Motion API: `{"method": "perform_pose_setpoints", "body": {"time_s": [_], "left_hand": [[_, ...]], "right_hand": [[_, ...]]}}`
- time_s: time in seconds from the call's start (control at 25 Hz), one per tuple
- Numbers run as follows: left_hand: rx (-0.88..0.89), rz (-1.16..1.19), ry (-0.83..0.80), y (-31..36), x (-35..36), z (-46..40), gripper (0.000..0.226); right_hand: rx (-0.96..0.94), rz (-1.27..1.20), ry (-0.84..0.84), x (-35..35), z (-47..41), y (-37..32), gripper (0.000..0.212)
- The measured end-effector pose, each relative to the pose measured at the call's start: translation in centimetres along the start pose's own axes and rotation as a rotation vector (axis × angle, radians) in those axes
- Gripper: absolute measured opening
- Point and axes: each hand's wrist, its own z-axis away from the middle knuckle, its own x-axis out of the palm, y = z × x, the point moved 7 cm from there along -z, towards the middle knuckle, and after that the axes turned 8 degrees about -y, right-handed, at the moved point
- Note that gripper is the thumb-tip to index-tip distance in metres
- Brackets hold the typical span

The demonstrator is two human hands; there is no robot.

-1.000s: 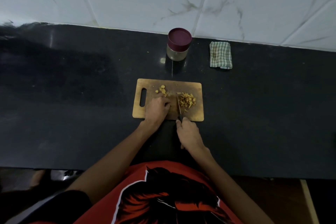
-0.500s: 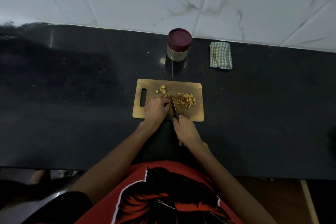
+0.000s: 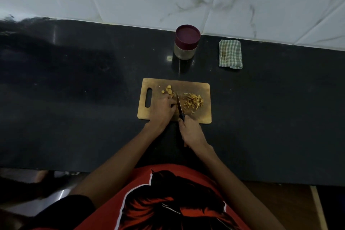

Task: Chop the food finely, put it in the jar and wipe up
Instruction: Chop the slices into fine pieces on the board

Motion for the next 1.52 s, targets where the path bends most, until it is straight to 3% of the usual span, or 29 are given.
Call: {"method": "perform_pose_setpoints", "body": {"time_s": [0.4, 0.72, 1.24, 1.52], "left_hand": [[-0.005, -0.001, -0.01, 0.2, 0.0, 0.0, 0.016], [-0.015, -0.015, -0.024, 0.3, -0.1, 0.4, 0.017], [-0.028, 0.117, 0.08, -0.4, -1.9, 0.9, 0.016], [-0.01, 0.109, 0.053, -0.3, -1.5, 1.2, 0.018]], "right_hand": [[0.057, 0.168, -0.004, 0.5, 0.9, 0.6, 0.029], [0.088, 0.049, 0.055, -0.9, 2.1, 1.8, 0.031], [0.032, 0.052, -0.063, 1.2, 1.4, 0.5, 0.03], [0.069, 0.091, 0.082, -1.4, 1.4, 2.3, 0.025]]}}
